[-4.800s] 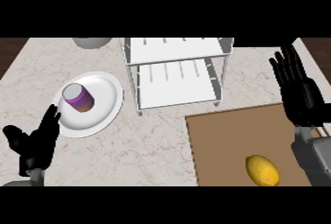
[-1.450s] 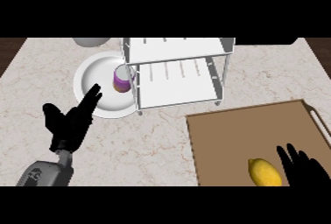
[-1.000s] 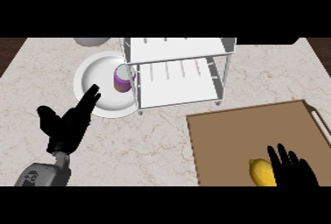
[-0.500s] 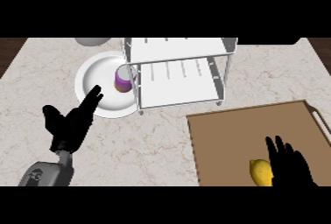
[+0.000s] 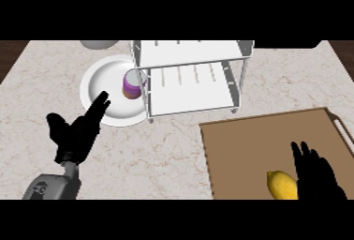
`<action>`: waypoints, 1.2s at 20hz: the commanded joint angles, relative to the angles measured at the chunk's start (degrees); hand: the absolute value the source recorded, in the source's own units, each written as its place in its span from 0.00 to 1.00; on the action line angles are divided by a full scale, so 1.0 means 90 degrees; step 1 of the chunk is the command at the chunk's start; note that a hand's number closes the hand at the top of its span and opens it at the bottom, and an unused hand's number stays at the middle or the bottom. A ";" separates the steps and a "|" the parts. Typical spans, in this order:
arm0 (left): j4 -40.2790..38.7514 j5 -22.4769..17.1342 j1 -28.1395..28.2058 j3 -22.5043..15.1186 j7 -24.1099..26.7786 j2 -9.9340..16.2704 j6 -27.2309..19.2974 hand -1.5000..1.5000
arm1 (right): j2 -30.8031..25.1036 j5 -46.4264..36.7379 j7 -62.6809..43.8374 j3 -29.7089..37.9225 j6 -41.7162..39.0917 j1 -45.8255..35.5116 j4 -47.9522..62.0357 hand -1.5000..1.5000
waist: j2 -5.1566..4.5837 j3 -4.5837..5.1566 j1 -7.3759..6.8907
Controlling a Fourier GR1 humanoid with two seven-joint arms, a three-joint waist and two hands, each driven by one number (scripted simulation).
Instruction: Pick the lemon from the tray and place it in the tiered basket
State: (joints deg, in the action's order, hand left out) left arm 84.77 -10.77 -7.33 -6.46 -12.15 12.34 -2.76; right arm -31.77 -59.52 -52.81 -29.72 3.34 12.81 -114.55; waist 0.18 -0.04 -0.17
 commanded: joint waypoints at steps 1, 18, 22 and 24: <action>0.0337 0.0034 -0.0126 -0.0192 -0.0208 -0.0226 0.0087 0.50 | 0.0021 0.0029 0.0505 0.0224 0.0339 0.0247 0.0378 0.00 | -0.0013 0.0002 0.0044; 0.0002 0.0076 -0.0415 0.0142 -0.0211 -0.0317 0.0326 0.50 | 0.0711 0.0337 0.1558 0.0268 -0.0202 -0.0660 0.1218 1.00 | -0.0029 0.0002 0.0011; 0.0008 0.0240 -0.0221 -0.0041 -0.0051 -0.0414 0.0343 0.50 | 0.1022 0.0887 0.1252 0.0433 -0.1032 -0.0972 0.1537 1.00 | -0.0049 0.0005 -0.0017; 0.0220 0.0075 -0.0107 0.0111 -0.0161 -0.0325 0.0451 0.50 | 0.1226 0.0809 0.1174 0.0531 -0.0962 -0.1096 0.1465 1.00 | -0.0027 0.0004 -0.0013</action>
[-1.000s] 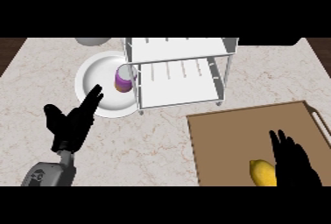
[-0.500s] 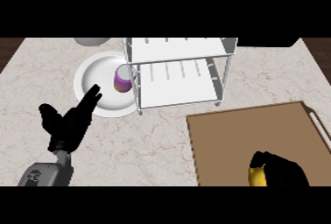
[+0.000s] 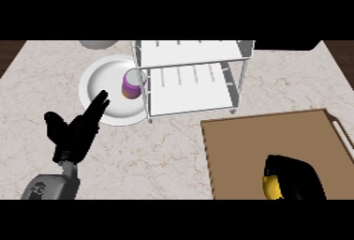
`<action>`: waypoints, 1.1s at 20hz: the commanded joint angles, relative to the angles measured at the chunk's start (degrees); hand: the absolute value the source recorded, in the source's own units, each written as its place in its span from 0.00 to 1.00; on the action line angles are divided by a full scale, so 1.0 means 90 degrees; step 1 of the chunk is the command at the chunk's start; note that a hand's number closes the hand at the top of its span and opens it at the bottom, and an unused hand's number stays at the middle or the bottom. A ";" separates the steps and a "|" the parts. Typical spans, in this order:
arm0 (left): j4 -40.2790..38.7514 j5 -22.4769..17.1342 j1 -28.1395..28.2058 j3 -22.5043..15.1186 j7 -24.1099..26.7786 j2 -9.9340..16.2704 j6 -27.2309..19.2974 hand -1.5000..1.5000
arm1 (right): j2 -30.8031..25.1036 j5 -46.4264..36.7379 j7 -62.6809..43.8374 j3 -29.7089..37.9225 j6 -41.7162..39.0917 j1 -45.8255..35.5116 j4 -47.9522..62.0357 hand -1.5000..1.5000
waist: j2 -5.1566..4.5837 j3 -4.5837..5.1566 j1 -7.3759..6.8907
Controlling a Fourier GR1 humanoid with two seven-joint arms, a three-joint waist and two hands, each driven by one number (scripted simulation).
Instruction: Pick the lemon from the tray and place it in the tiered basket
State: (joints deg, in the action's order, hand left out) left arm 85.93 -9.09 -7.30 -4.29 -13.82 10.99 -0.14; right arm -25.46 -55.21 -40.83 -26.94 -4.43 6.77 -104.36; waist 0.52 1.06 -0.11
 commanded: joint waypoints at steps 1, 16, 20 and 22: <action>-0.0272 0.0180 -0.0063 -0.0258 0.0448 -0.0408 -0.0046 0.50 | 0.0548 0.0383 -0.0121 0.0248 -0.0063 -0.0368 0.0076 1.00 | -0.0067 -0.0116 0.0023; 0.0070 -0.0013 0.0087 -0.0021 0.0235 -0.0115 0.0349 0.50 | 0.1107 0.0943 -0.1888 0.0943 -0.0842 -0.1129 -0.4232 1.00 | -0.0036 -0.0101 0.0024; 0.0134 0.0071 -0.0172 0.0029 -0.0143 -0.0198 0.0071 0.50 | 0.0780 0.1119 -0.2162 0.1310 -0.1510 -0.2024 -0.4588 1.00 | -0.0017 -0.0102 0.0074; -0.0109 -0.0081 -0.0178 0.0128 0.0076 -0.0137 0.0334 0.50 | 0.1022 0.1452 -0.2516 0.1570 -0.1714 -0.2884 -0.4324 1.00 | -0.0034 -0.0094 0.0051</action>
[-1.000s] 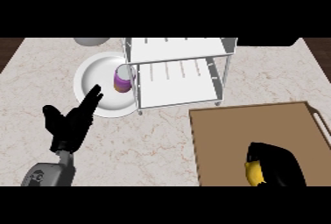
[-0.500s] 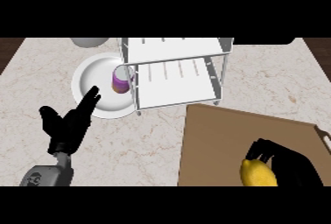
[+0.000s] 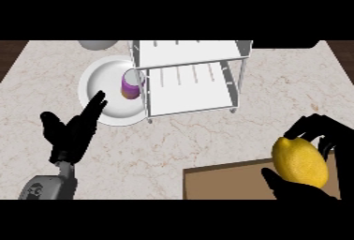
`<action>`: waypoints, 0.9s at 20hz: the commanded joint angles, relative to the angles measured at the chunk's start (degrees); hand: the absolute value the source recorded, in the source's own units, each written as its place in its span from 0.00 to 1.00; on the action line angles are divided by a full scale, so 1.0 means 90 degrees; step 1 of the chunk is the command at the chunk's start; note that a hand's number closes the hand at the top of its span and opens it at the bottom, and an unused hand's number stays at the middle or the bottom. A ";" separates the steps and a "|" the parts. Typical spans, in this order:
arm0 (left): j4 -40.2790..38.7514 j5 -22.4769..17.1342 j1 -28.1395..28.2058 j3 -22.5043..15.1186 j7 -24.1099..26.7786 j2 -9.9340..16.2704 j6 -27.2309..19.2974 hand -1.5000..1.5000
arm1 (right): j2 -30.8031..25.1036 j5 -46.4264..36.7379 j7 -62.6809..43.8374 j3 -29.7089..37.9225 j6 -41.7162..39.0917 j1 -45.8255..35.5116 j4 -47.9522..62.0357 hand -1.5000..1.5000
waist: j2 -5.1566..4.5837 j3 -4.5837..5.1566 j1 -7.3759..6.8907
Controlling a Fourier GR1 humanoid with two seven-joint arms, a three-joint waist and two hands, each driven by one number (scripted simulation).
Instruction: Pick the lemon from the tray and place it in the tiered basket
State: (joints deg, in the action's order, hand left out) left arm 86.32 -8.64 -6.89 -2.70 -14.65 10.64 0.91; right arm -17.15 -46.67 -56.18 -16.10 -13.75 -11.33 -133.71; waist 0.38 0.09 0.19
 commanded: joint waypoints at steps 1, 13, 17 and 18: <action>-0.0474 -0.0015 -0.0191 -0.0137 0.0475 -0.0200 0.0260 0.50 | 0.0208 0.0408 -0.1062 0.0314 -0.0831 -0.1281 -0.0859 1.00 | -0.0029 0.0016 0.0024; -0.0073 -0.0116 -0.0321 -0.0110 -0.0037 -0.0252 0.0292 0.50 | 0.0565 0.0687 -0.1408 0.1019 -0.1584 -0.4841 0.2207 1.00 | -0.0025 0.0012 -0.0097; -0.0161 0.0276 -0.0499 -0.0363 0.0019 -0.0534 -0.0036 0.50 | 0.0763 0.0562 -0.0942 0.1528 -0.1075 -0.5441 0.3505 1.00 | -0.0065 0.0005 -0.0117; -0.0261 0.0126 -0.0610 -0.0160 -0.0008 -0.0389 0.0094 0.50 | 0.0882 0.0617 -0.1206 0.1633 -0.1209 -0.5897 0.3634 1.00 | -0.0049 0.0007 -0.0094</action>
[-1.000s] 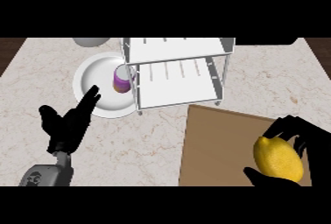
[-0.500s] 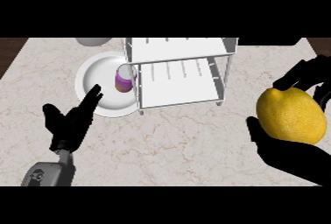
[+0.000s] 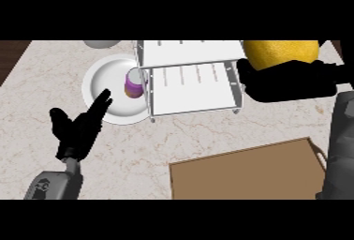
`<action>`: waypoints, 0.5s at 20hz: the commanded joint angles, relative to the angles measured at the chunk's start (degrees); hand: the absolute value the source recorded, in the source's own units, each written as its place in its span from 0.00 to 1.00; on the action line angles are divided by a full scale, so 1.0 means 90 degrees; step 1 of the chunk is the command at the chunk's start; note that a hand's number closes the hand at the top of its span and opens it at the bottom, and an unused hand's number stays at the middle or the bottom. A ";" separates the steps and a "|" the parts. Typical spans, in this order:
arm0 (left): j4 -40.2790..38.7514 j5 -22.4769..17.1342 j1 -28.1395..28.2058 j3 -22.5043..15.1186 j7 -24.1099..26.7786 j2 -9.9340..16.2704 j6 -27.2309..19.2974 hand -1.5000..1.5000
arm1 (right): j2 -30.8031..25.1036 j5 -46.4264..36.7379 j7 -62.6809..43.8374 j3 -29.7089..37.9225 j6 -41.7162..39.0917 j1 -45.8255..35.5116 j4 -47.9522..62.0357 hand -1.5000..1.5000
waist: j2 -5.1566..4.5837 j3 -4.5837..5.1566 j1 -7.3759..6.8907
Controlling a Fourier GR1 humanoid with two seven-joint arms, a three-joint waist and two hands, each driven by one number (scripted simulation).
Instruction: Pick the lemon from the tray and place it in the tiered basket
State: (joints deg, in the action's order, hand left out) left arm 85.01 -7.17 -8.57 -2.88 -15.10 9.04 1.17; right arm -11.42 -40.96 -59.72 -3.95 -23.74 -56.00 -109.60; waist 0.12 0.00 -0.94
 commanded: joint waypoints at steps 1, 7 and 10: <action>-0.0042 -0.0068 -0.0354 -0.0157 -0.0056 -0.0150 0.0153 0.50 | 0.0343 -0.0194 -0.0665 0.0281 0.0155 -0.1043 0.1379 1.00 | -0.0031 0.0016 -0.0012; 0.0048 -0.0118 -0.0195 -0.0143 0.0111 -0.0252 0.0235 0.50 | 0.0506 -0.0699 0.0418 0.0532 0.1094 -0.1372 0.3066 1.00 | -0.0056 0.0008 -0.0041; -0.0041 0.0108 -0.0054 -0.0276 0.0377 -0.0368 0.0164 0.50 | 0.0672 -0.0841 0.0991 0.0654 0.1781 -0.1327 0.3774 1.00 | -0.0069 0.0007 -0.0050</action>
State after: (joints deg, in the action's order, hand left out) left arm 85.06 -6.85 -8.23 -2.58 -13.67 8.42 2.06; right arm -6.94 -46.48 -53.90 0.77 -15.04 -66.63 -84.65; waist -0.20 -0.11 -1.46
